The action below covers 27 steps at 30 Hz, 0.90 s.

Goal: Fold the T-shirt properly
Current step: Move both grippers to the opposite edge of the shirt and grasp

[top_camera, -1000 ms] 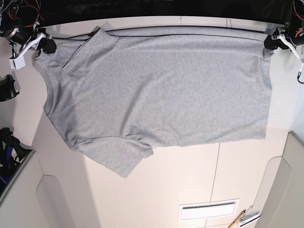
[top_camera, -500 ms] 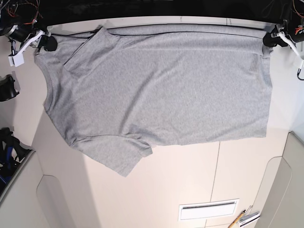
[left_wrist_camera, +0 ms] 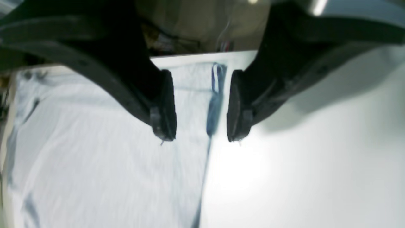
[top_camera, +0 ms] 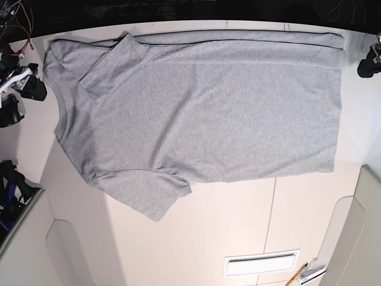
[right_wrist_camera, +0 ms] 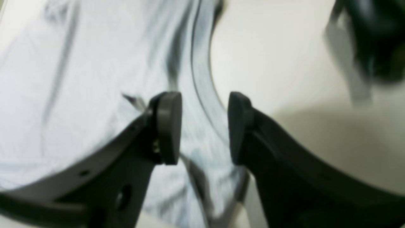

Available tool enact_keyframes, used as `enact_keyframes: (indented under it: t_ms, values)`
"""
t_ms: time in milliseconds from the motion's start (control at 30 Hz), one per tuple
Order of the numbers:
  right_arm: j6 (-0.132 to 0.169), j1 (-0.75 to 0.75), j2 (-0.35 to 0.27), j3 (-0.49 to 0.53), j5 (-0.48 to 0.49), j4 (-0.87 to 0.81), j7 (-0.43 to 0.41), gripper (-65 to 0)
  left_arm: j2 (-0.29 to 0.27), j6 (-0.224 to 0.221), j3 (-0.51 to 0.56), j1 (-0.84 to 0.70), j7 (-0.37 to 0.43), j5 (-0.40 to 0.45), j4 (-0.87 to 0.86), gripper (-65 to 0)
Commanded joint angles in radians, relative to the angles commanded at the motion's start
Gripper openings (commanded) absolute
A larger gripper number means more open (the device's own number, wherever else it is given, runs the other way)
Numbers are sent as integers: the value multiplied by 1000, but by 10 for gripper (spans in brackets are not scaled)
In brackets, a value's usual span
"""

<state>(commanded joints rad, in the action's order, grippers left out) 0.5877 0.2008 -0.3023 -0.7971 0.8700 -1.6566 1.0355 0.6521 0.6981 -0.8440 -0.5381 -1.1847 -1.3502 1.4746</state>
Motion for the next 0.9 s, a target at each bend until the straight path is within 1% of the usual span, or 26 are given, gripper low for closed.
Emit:
enact_keyframes:
  t_ms: [100, 133, 233, 300, 367, 433, 500, 533, 567, 633, 700, 733, 800, 900]
  values:
    - [-5, -101, 0, 1, -55, 3, -63, -406, 18, 0, -9, 54, 6, 7, 0, -281]
    - [-8, -134, 0, 1, -68, 6, -75, -406, 22, 0, -9, 76, 14, 17, 0, -272]
    - [-9, -231, 0, 17, -118, 32, -88, -406, 33, 0, -5, 144, 66, 81, -1, -272]
    - [-16, -278, 0, 58, -170, 58, -115, -406, 39, 0, 3, 193, 91, 117, -2, -272]
    - [-16, -324, -3, 121, -228, 113, -155, -406, 48, 0, 40, 235, 119, 160, -2, -272]
    - [-19, -378, -3, 188, -298, 204, -206, -406, 50, 0, 101, 276, 159, 234, -2, -272]
    - [-34, -435, -3, 238, -354, 313, -261, -404, 49, 0, 176, 311, 206, 310, -8, -272]
    - [-34, -464, -3, 256, -376, 372, -290, -381, 49, 0, 214, 332, 231, 345, -18, -272]
    - [-34, -494, -3, 269, -397, 430, -319, -343, 49, 0, 250, 360, 251, 373, -35, -272]
    - [-34, -547, -3, 278, -430, 532, -352, -271, 49, 0, 308, 428, 270, 416, -90, -271]
    - [-34, -587, -3, 278, -462, 610, -370, -263, 49, 0, 349, 508, 274, 428, -174, -271]
    - [-34, -597, -3, 278, -474, 636, -383, -263, 49, 0, 368, 549, 278, 427, -224, -258]
    - [-34, -600, -3, 278, -484, 659, -397, -264, 49, 0, 408, 631, 295, 433, -329, -208]
    - [-34, -599, -3, 278, -510, 666, -400, -264, 49, 0, 478, 742, 341, 474, -478, -203]
